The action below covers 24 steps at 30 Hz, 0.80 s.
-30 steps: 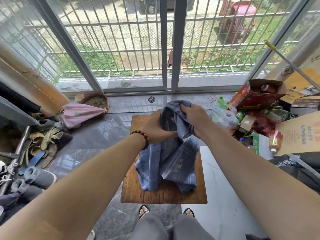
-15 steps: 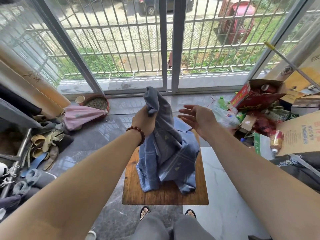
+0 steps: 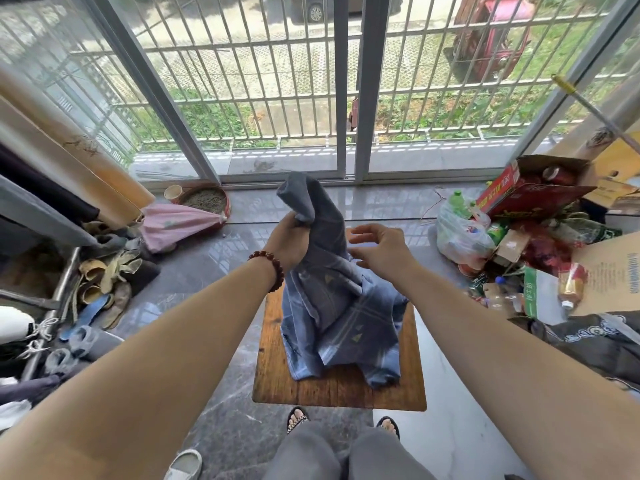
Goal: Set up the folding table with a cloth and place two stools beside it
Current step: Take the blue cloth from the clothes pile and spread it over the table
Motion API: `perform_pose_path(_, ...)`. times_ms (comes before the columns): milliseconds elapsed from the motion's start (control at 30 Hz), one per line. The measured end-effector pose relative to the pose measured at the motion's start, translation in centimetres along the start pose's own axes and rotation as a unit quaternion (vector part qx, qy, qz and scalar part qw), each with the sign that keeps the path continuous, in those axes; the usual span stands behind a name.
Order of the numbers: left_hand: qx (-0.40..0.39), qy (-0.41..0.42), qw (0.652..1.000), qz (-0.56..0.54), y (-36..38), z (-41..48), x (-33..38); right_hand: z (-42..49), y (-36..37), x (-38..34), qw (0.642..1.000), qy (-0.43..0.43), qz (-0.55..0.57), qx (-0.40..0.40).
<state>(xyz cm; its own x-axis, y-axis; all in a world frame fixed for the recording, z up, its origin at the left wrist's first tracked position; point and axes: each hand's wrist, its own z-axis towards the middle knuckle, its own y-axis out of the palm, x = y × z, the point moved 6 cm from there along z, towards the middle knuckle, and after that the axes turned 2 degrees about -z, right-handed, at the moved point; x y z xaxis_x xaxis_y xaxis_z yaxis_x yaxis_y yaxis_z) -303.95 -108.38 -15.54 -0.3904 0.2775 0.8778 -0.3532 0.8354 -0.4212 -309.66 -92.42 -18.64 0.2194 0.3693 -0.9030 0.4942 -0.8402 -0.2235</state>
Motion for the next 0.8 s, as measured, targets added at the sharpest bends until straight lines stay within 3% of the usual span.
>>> perform_pose_path(133, -0.049, 0.028, 0.996, -0.072, -0.1, -0.2, 2.5, -0.4, 1.3, -2.6, 0.976, -0.109, -0.182, -0.052)
perform_pose_path(300, -0.001, 0.069, 0.996, -0.058, -2.8, -0.2, 5.3, 0.3, 2.0, -4.8, 0.988, -0.125, -0.091, -0.031)
perform_pose_path(400, -0.081, 0.184, 0.965, 0.169, -2.8, -0.6, 7.1, 0.3, 1.6, -6.8, 0.985, -0.172, -0.03, 0.001)
perform_pose_path(467, -0.093, 0.175, 0.915, 0.351, -2.6, -0.3, 7.2, 0.4, 1.4, -7.6, 0.981, -0.191, -0.037, 0.005)
perform_pose_path(533, -0.065, 0.161, 0.879, 0.444, -2.8, 0.2, 7.3, 0.6, 0.9, -7.7, 0.981, -0.19, -0.031, 0.014)
perform_pose_path(600, -0.031, 0.156, 0.892, 0.424, -3.4, 0.2, 7.5, 0.7, 0.1, -7.2, 0.982, -0.183, -0.03, 0.027)
perform_pose_path(700, 0.004, 0.125, 0.955, 0.269, -4.8, 0.2, 7.5, 0.9, -1.9, -5.4, 0.986, -0.15, -0.065, 0.046)
perform_pose_path(800, 0.054, 0.077, 0.985, 0.144, -7.0, 0.6, 7.3, 1.0, -3.1, -2.7, 0.991, -0.089, -0.086, 0.053)
